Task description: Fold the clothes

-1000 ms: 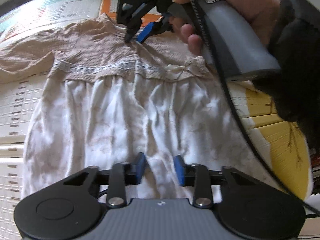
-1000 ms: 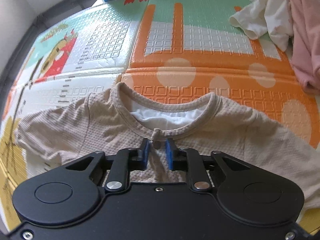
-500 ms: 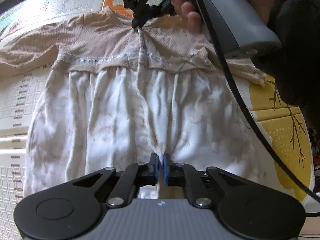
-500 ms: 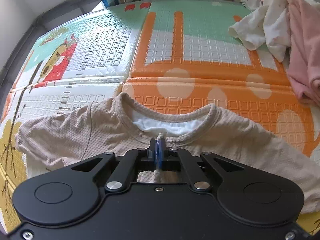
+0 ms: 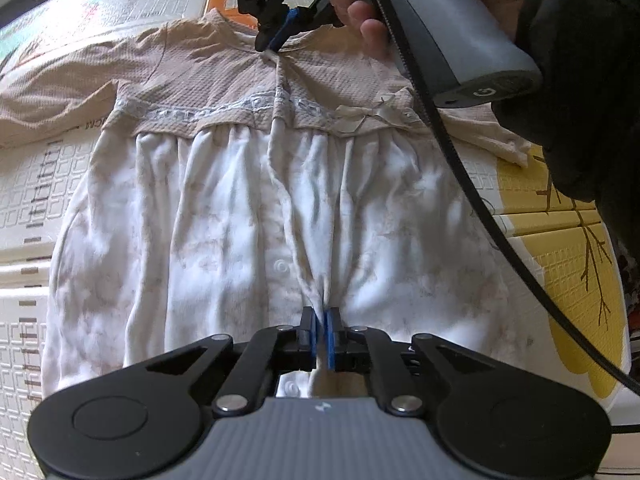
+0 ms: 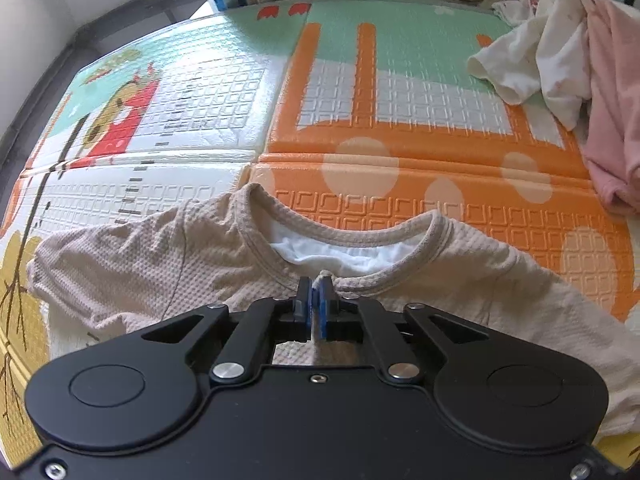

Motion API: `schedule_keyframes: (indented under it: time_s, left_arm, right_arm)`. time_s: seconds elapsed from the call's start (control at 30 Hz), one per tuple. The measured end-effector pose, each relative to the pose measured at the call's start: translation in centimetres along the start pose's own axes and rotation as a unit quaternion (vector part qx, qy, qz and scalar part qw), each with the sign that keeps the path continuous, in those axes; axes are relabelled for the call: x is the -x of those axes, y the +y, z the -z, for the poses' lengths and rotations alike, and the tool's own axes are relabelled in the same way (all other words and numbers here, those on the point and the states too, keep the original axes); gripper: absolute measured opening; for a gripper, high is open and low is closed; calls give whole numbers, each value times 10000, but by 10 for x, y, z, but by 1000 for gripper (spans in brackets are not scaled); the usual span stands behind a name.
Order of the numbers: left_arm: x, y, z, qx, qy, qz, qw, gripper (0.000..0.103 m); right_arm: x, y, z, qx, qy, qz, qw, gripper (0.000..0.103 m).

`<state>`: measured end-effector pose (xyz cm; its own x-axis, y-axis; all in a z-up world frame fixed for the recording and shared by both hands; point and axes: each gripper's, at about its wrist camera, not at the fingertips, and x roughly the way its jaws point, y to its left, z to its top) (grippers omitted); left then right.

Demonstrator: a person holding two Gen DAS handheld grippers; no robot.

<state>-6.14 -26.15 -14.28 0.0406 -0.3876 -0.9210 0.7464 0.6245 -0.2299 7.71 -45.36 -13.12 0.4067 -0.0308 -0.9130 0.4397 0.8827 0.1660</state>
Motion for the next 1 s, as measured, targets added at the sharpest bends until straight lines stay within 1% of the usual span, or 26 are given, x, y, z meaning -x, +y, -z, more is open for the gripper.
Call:
schedule_keyframes:
  time_s: [0.1,0.23,0.3,0.4,0.53,0.7,0.87,1.0]
  left_arm:
    - [3,-2,0,14,-26,26,10000,10]
    - [8,-8,-1,18,-86,43,10000,11]
    - [17,-4,3,-19,-139,47,9999,11]
    - [20,-8,5,-59,-210,49,9998,14]
    - [24,-8,8,-48,-208,10,9998,14]
    - [22,-9,12,-49,-116,-105,9999,14]
    - [17,-7,18,-29,7,-134,9999,14]
    - [14,-6,23,-14,105,-157,9998,15]
  right_arm:
    - [12,-2,0,-24,-99,-64,9999,7]
    - [32,-3,0,65,-285,-120,9995,10]
    - [42,-4,1,106,-360,-160,9992,10]
    - [52,-6,6,130,-394,-222,9989,10]
    - [58,-6,18,223,-270,-229,9991,10]
    - [56,-1,41,382,-39,-177,9991,9]
    - [42,0,60,450,206,-91,9987,8]
    - [30,1,67,443,302,16,9986,8]
